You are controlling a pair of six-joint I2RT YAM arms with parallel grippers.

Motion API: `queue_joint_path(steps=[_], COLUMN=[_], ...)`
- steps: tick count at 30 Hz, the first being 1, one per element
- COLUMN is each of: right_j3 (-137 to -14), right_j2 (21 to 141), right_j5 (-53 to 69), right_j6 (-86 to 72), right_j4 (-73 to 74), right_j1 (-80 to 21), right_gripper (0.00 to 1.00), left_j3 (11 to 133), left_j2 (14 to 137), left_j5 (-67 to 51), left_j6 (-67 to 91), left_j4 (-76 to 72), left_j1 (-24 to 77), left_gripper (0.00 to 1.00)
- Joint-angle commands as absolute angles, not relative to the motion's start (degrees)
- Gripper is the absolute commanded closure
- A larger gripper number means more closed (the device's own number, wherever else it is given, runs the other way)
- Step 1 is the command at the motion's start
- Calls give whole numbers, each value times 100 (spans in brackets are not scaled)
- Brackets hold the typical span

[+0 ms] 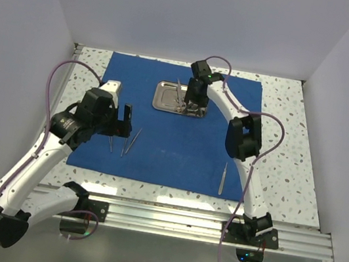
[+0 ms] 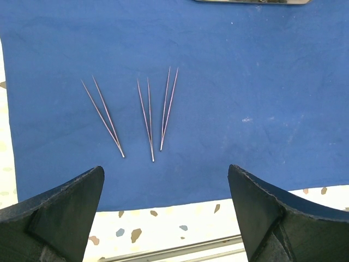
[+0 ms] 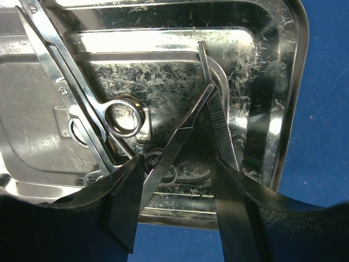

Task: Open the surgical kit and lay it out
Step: Pick up the medical item from the container.

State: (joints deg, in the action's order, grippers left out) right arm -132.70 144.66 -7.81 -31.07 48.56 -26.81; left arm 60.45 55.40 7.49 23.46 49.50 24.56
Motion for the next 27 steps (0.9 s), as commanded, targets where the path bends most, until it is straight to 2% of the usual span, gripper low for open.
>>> queue_joint_path(steps=[1, 6, 13, 16, 18, 19, 21, 22, 24, 25, 27], right_j3=[-13597, -13816, -14633, -14529, -14528, -14572, -14633, -14651, -14669, -14547, -14520], right_j2=[14458, 14765, 15459, 15627, 15819, 15890, 16031, 16144, 16146, 16102, 16084], right_j5=[-659, -685, -1353, -1362, -1266, -1240, -1143, -1116, -1168, -1160, -1142], right_j6=[-3252, -3331, -3252, -3357, -3445, -3471, -3507, -3516, -3525, -3507, -3542], right_j4=[4834, 4904, 5660, 5801, 5906, 5950, 6099, 6143, 6179, 6127, 6108], right_j1=[-2812, -2848, -2971, -2979, -2997, -3014, -3058, -3085, -3146, -3146, -3146], right_gripper=[45, 46, 48, 53, 60, 67, 76, 84, 91, 100, 100], left_j3=[6117, 6064, 6029, 5994, 5985, 5968, 5959, 5942, 5933, 5933, 5924], left_j2=[5432, 5379, 5361, 5300, 5309, 5317, 5335, 5335, 5344, 5352, 5361], left_j5=[782, 870, 1011, 967, 905, 888, 835, 826, 835, 844, 870], left_j6=[2417, 2321, 2145, 2118, 2083, 2074, 2031, 2022, 2004, 1995, 1978], left_j4=[5106, 5177, 5256, 5221, 5203, 5186, 5151, 5133, 5107, 5098, 5071], left_j1=[2496, 2496, 2487, 2487, 2487, 2487, 2496, 2496, 2514, 2531, 2584], left_gripper=[0, 0, 0, 0, 0, 0, 0, 0, 0, 0, 0])
